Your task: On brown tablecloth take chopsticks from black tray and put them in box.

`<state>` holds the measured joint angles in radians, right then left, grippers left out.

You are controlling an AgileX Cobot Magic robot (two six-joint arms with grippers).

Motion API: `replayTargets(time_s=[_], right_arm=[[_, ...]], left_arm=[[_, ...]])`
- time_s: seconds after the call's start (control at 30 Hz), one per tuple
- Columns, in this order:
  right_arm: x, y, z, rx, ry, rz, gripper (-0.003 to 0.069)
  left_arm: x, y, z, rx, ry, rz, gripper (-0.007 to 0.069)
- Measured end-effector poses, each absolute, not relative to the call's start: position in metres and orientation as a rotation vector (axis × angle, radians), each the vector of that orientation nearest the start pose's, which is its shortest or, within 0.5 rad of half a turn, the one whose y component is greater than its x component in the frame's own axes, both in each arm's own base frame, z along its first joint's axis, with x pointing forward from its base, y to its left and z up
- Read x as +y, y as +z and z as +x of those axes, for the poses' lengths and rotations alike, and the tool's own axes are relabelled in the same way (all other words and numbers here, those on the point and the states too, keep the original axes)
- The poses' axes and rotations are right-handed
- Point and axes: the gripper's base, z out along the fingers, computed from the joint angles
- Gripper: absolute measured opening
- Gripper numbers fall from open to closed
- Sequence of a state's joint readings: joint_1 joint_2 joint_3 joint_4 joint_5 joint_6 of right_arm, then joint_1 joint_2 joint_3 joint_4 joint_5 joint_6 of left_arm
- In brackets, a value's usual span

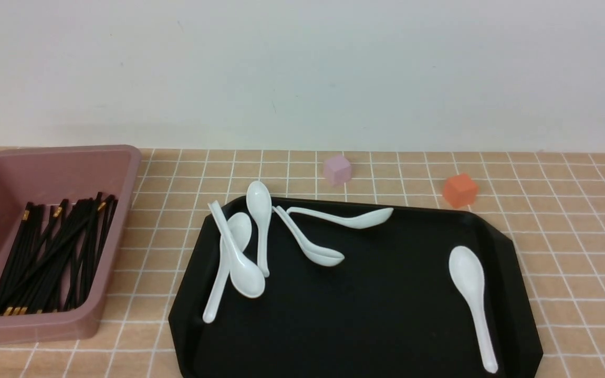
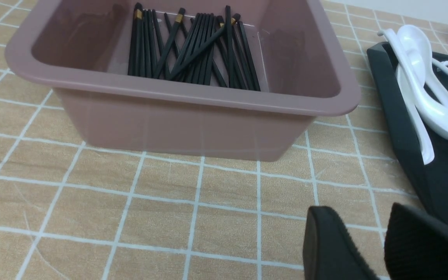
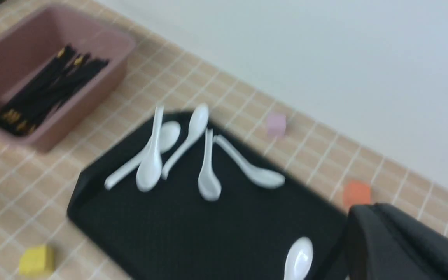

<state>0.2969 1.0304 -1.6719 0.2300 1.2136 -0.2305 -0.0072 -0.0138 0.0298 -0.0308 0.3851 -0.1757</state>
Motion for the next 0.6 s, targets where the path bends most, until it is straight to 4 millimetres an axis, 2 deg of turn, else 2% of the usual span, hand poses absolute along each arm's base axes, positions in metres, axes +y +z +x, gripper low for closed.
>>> replayTargets(time_s=[0.03,0.07,0.1,0.17,0.33,0.4,0.43,0.53,0.6], right_arm=[[0.060,0.517,0.130,1.986,0.314,-0.581,0.0000],[0.050,0.507,0.101,1.894,0.314,-0.541,0.0000],[0.050,0.492,0.102,1.904,0.315,-0.530,0.0001],[0.040,0.468,0.075,1.790,0.313,-0.474,0.0000],[0.029,0.368,0.064,1.621,0.299,-0.335,0.0001],[0.029,0.350,0.065,1.609,0.302,-0.312,0.0001],[0.028,0.330,0.066,1.594,0.313,-0.280,0.0001],[0.028,0.312,0.071,1.595,0.319,-0.249,0.0003],[0.028,0.308,0.073,1.591,0.319,-0.239,0.0005]], left_arm=[[-0.001,0.169,0.052,1.879,-0.156,-0.178,0.0239],[-0.001,0.169,0.052,1.879,-0.156,-0.178,0.0239],[-0.001,0.169,0.052,1.879,-0.156,-0.178,0.0239],[-0.001,0.169,0.052,1.879,-0.156,-0.178,0.0239],[-0.001,0.169,0.052,1.879,-0.156,-0.178,0.0239],[-0.001,0.169,0.052,1.879,-0.156,-0.178,0.0239],[-0.001,0.169,0.052,1.879,-0.156,-0.178,0.0239],[-0.001,0.169,0.052,1.879,-0.156,-0.178,0.0239],[-0.001,0.169,0.052,1.879,-0.156,-0.178,0.0239]])
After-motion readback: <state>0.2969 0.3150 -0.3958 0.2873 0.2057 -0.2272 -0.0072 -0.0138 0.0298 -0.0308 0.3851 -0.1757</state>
